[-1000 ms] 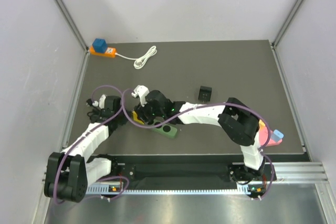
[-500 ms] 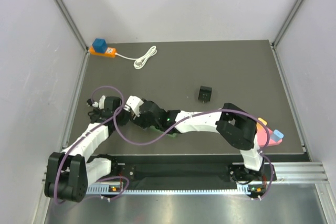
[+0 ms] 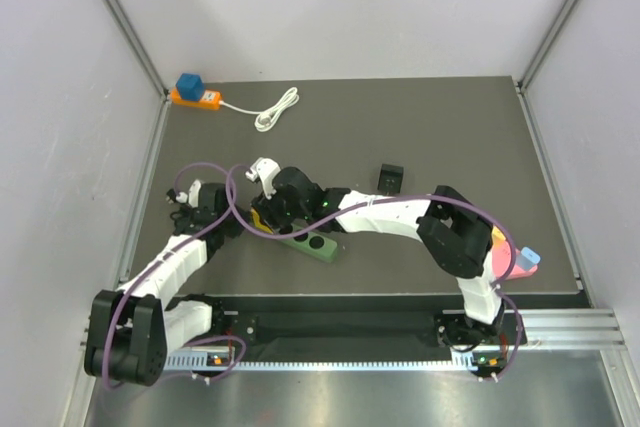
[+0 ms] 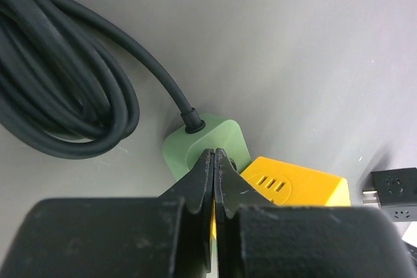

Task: Pull the plug off the socket

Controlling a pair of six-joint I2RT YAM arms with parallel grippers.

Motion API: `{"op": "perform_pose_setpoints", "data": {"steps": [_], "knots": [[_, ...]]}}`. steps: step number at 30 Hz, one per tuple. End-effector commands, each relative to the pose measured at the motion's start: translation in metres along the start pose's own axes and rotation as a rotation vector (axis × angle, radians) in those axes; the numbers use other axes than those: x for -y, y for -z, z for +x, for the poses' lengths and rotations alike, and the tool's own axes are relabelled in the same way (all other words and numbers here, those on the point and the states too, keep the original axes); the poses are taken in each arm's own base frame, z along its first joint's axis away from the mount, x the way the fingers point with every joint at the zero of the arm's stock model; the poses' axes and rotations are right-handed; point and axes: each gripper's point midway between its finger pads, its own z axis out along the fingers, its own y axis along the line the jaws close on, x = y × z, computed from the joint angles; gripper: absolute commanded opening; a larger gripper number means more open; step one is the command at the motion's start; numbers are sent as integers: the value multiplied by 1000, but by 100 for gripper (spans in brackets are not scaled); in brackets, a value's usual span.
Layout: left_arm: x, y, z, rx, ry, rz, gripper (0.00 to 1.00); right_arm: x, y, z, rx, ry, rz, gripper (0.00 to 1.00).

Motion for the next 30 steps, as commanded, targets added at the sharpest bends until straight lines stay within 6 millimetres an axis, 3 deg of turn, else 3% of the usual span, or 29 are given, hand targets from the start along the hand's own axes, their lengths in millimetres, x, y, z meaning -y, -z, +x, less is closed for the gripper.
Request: {"op": "perform_pose_setpoints", "data": {"steps": [1,2,6,9,11,14,15,17,18,19,21,22,24,26,29,30], "knots": [[-103,11,49,-163,-88,-342,0,28,31,-119,355,-68,89,0],[-102,11,49,-166,-89,-338,0,28,39,-123,369,-60,86,0],[-88,13,44,-172,-114,-301,0,27,38,-95,289,-24,74,0],[-63,22,28,-134,-140,-235,0,26,30,-60,192,6,57,0],[-36,31,12,-84,-144,-157,0,23,29,-48,160,19,57,3],[-7,48,-4,-33,-167,-58,0,23,29,-29,111,41,81,18],[-4,52,-7,-24,-175,-47,0,21,30,-27,101,50,81,32],[12,65,-17,5,-219,5,23,18,33,-26,89,67,81,48],[16,70,-20,12,-229,18,32,18,35,-24,83,65,86,64],[19,77,-22,16,-235,20,51,19,40,-28,96,58,93,71],[28,88,-26,28,-269,61,71,20,48,-27,100,45,97,87],[34,93,-24,14,-286,98,79,20,57,-35,120,35,95,91],[44,100,-18,-19,-346,165,83,20,65,-32,119,30,92,100],[55,107,-9,-65,-408,242,89,21,81,-37,132,23,86,100],[70,116,1,-130,-498,332,92,21,96,-20,110,17,39,100],[74,119,2,-139,-522,349,93,15,97,0,74,11,-14,100]]}}
